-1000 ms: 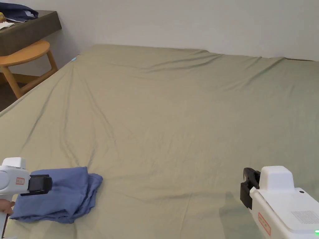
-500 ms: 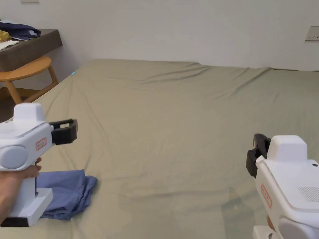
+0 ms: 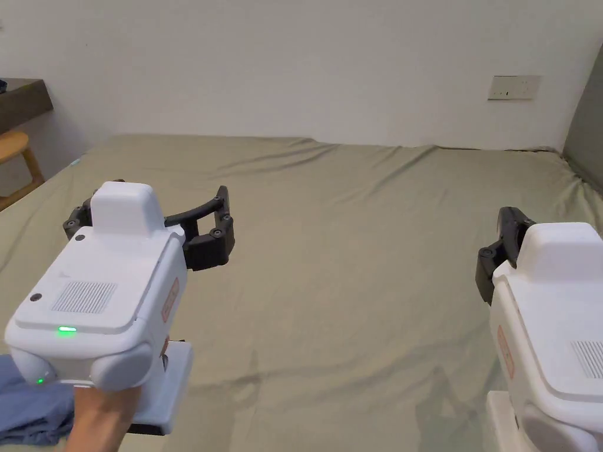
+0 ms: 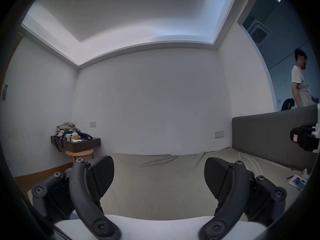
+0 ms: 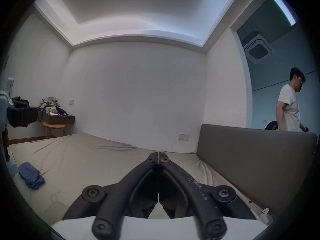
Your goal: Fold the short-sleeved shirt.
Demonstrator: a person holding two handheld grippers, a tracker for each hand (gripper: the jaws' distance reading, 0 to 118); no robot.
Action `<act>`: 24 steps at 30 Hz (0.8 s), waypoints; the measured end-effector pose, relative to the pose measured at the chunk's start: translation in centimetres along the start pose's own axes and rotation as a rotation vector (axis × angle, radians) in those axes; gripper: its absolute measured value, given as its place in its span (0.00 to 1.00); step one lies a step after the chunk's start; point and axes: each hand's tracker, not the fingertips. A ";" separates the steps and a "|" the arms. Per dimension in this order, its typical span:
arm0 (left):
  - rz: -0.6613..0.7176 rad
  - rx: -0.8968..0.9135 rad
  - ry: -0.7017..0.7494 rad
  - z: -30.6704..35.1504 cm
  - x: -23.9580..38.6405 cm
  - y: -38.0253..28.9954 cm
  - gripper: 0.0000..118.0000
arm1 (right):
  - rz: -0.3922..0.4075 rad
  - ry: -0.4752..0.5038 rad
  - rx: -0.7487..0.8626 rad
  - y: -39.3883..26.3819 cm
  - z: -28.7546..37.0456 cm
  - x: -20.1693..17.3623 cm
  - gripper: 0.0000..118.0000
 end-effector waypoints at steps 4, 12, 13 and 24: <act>0.028 -0.001 -0.029 0.2 2.2 -1.3 0.87 | 0.004 -0.031 0.006 -0.3 0.6 1.5 0.02; 0.006 -0.022 -0.071 0.7 3.9 -2.6 0.00 | -0.006 -0.070 -0.004 -0.8 1.1 2.9 0.02; 0.024 -0.032 -0.106 0.7 3.7 -2.5 0.00 | -0.007 -0.073 -0.004 -0.8 1.2 2.9 0.02; 0.005 -0.045 -0.097 0.8 4.6 -2.7 0.00 | -0.014 -0.071 -0.003 -0.7 1.2 2.9 0.02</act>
